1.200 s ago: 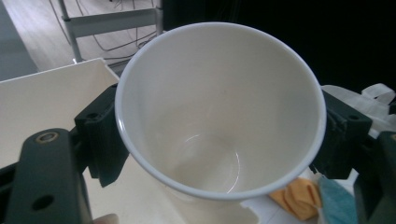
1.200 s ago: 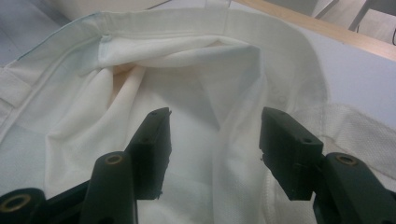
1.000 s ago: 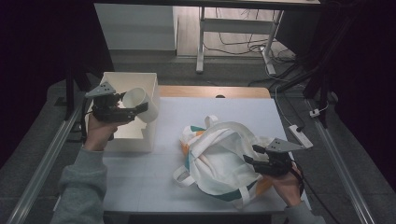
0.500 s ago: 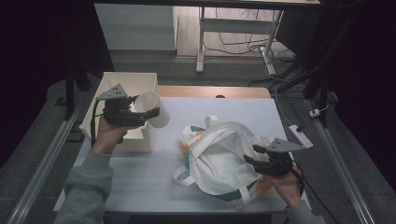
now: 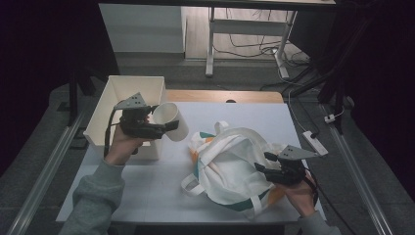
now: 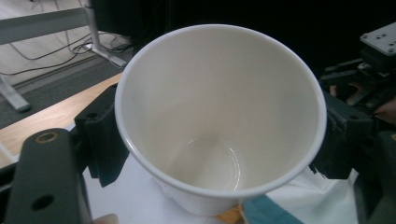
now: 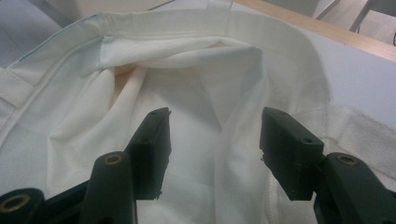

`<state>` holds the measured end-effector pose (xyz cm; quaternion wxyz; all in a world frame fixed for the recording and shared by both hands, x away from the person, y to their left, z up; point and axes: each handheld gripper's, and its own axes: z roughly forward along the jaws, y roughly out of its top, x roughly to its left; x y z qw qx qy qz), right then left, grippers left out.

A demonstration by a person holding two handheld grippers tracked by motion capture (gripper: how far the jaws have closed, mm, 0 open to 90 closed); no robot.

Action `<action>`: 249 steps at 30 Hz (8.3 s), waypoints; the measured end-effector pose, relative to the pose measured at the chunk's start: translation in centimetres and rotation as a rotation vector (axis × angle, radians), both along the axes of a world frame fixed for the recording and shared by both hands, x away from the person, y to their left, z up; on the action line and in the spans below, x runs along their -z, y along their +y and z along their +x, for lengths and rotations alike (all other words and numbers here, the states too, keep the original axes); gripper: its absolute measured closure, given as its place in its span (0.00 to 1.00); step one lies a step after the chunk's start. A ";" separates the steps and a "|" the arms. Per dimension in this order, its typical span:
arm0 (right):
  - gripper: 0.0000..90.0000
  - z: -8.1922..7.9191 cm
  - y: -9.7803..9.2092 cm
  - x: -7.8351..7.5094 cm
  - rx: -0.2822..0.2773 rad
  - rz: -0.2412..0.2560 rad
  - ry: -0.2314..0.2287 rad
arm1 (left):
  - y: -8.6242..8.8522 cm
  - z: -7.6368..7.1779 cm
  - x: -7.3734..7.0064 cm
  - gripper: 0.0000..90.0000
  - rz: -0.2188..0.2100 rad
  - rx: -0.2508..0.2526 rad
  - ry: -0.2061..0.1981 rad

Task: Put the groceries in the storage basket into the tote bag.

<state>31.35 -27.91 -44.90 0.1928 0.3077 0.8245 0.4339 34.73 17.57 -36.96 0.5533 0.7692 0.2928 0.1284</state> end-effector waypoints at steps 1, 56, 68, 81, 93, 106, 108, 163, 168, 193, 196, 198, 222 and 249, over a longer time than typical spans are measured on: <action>0.48 0.0 0.0 0.0 -0.001 0.000 -0.001 | -0.2 -0.1 0.0 0.22 0.001 0.008 0.001; 0.16 -1.5 8.4 -0.9 -0.139 0.020 -0.081 | -12.7 -0.1 4.0 0.22 0.146 0.239 0.086; 0.10 -1.0 10.4 -1.0 -0.121 0.037 -0.098 | -13.8 -0.3 4.3 0.22 0.145 0.247 0.088; 0.23 -0.5 11.6 -0.8 -0.112 0.044 -0.112 | -14.3 -0.7 4.4 0.22 0.120 0.258 0.095; 0.25 -0.6 11.5 -0.8 -0.108 0.031 -0.108 | -14.3 -0.6 4.6 0.21 0.113 0.263 0.097; 0.25 -0.4 11.2 -0.5 -0.102 0.012 -0.112 | -12.5 -1.0 3.2 0.14 0.031 0.246 0.077; 0.25 -0.4 11.1 -0.5 -0.098 0.014 -0.114 | -12.2 -1.0 2.9 0.14 0.027 0.240 0.071; 0.25 3.0 8.2 3.5 0.045 -0.081 -0.033 | -7.5 1.2 3.6 0.16 0.115 0.067 0.092; 0.25 3.2 8.6 3.9 0.041 -0.102 -0.030 | -7.4 1.3 3.7 0.16 0.115 0.064 0.093; 0.25 3.7 8.6 4.8 0.046 -0.161 0.054 | -7.1 1.3 3.8 0.16 0.117 0.062 0.094; 0.25 3.6 8.3 4.7 0.043 -0.169 0.068 | -7.1 1.3 3.8 0.16 0.118 0.062 0.095; 0.24 3.6 8.1 4.8 0.040 -0.175 0.070 | -7.1 1.3 3.8 0.16 0.118 0.064 0.095; 0.16 1.8 6.2 2.4 0.043 -0.060 -0.012 | -6.5 0.6 3.9 0.16 0.137 0.051 0.095; 0.21 -0.1 0.8 -0.7 0.032 0.015 -0.099 | -0.3 -7.1 5.6 0.16 0.221 -0.136 0.049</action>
